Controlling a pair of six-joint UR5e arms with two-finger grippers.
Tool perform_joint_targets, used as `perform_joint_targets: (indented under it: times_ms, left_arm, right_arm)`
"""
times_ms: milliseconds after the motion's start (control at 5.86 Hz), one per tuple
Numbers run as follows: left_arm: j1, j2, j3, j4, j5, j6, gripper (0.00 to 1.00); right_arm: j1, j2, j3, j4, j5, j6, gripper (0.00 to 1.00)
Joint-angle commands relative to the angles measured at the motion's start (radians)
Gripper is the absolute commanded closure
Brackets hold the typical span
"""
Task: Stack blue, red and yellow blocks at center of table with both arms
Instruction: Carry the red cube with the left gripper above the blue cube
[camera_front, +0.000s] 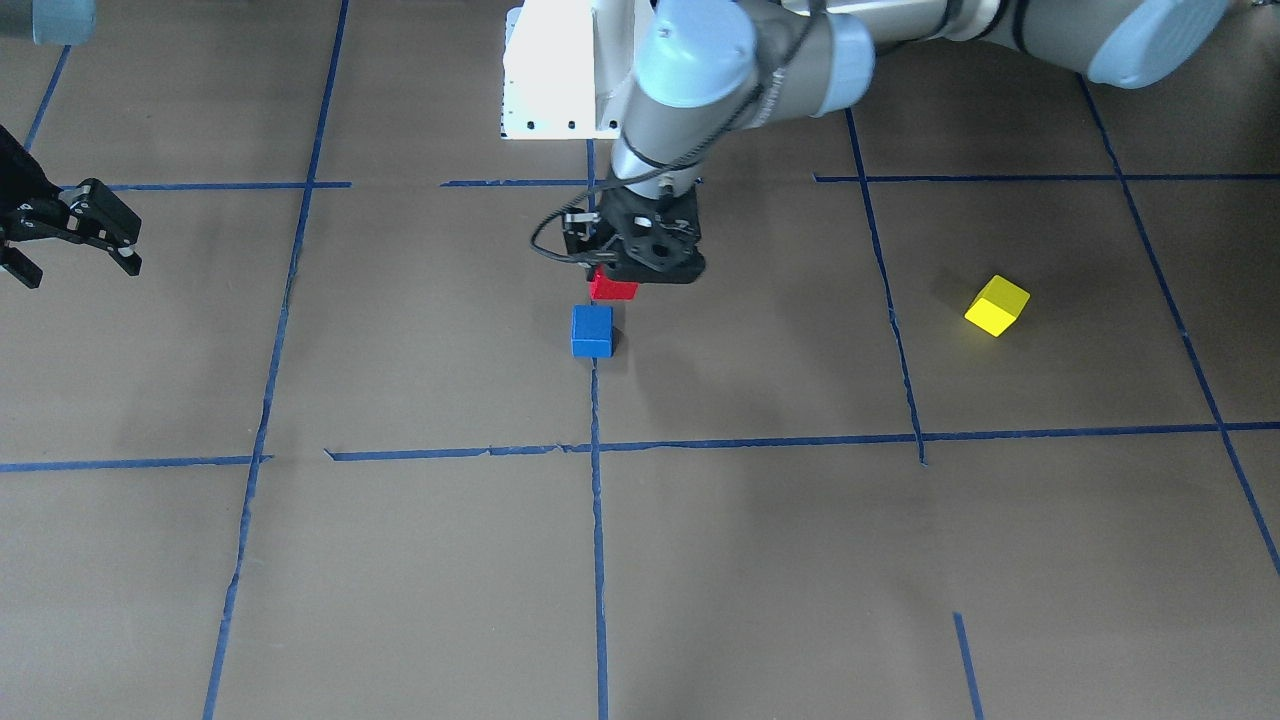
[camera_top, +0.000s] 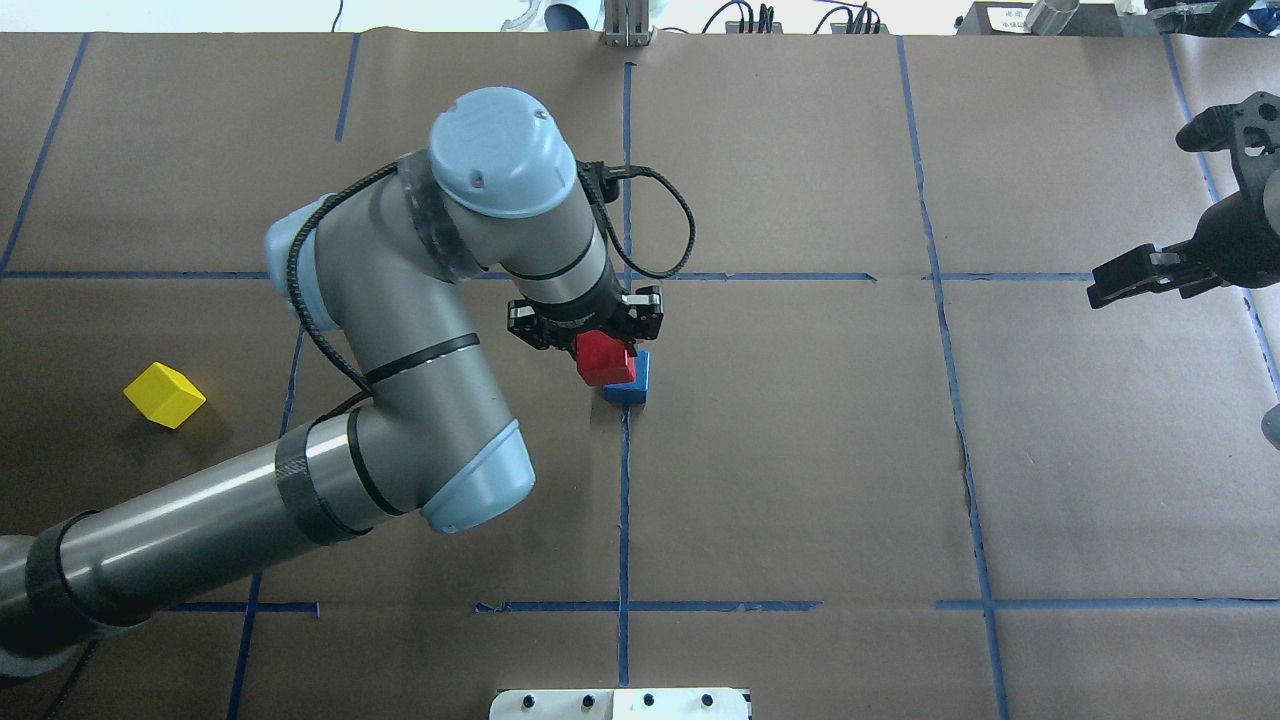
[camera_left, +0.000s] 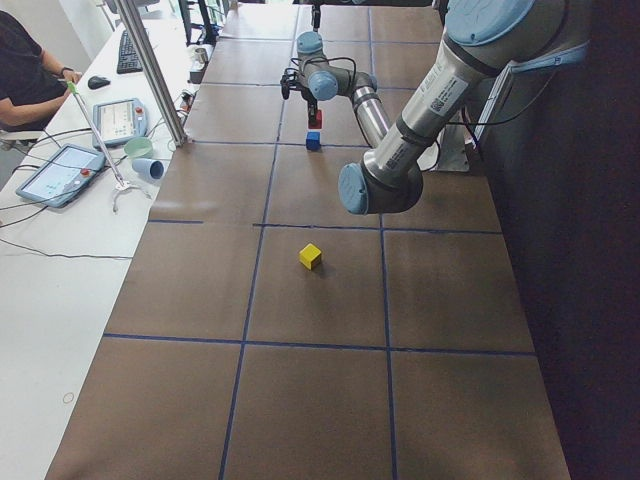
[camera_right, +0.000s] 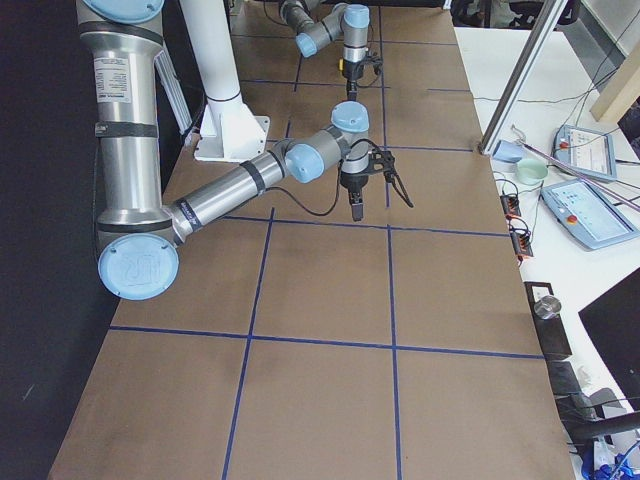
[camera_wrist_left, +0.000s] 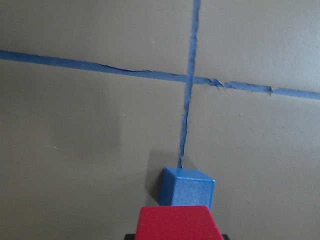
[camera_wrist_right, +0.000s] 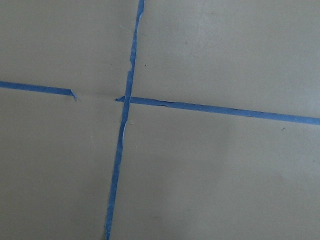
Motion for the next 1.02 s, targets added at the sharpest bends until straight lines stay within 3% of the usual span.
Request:
perform_joint_targets:
  times_ms: [0, 341, 854]
  left_arm:
    - [0.022, -0.116, 0.147, 0.057, 0.059, 0.028, 1.00]
    - [0.022, -0.136, 0.199, 0.057, 0.082, 0.100, 1.00]
    - [0.033, -0.106, 0.200, 0.048, 0.079, 0.107, 1.00]
  right_arm:
    - [-0.001, 0.000, -0.009, 0.001, -0.001, -0.002, 0.00]
    - [-0.001, 0.000, -0.007, 0.001, -0.001, 0.000, 0.00]
    - [-0.002, 0.004, -0.004, 0.001, -0.001, 0.006, 0.00]
